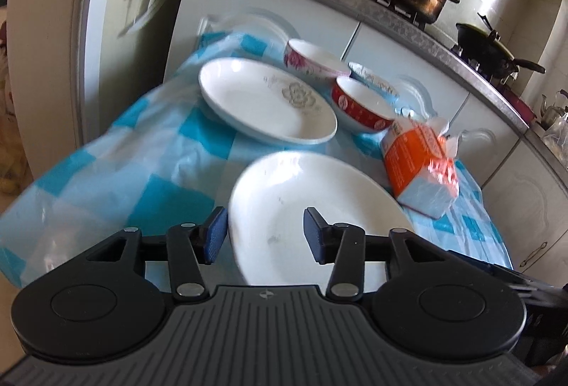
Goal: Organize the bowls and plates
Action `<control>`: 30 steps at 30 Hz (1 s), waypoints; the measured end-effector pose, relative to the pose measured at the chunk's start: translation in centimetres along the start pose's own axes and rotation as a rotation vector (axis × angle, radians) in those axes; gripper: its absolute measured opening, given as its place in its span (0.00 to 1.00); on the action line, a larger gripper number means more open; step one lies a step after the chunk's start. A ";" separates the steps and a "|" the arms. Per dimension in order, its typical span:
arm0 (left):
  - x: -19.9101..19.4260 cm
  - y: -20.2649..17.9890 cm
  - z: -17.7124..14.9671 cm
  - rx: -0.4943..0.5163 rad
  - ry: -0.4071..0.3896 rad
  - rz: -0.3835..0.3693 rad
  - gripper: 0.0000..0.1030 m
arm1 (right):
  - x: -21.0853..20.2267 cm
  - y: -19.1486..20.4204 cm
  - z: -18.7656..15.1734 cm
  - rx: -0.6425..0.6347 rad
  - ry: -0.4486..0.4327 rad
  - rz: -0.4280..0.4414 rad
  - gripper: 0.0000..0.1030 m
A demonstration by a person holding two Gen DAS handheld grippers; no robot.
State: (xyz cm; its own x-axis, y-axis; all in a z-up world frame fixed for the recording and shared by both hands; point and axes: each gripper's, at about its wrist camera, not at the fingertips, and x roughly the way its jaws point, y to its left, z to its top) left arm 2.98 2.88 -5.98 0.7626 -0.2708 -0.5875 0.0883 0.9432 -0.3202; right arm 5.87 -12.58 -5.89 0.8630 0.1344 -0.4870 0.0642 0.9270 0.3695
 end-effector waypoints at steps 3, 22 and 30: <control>-0.1 0.0 0.7 0.009 -0.016 0.005 0.59 | -0.1 -0.3 1.0 0.010 -0.014 -0.003 0.97; 4.3 3.0 6.4 -0.082 -0.089 0.060 0.64 | 5.5 -0.3 7.9 0.094 -0.051 0.067 0.97; 7.6 4.1 7.4 -0.129 -0.057 0.063 0.54 | 10.9 -1.4 9.6 0.202 0.028 0.144 0.97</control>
State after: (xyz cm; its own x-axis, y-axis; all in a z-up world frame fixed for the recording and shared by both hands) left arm 13.92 6.14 -6.27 0.7996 -0.1972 -0.5673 -0.0409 0.9245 -0.3790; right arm 19.96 -15.80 -4.12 0.8564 0.2719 -0.4389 0.0433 0.8092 0.5859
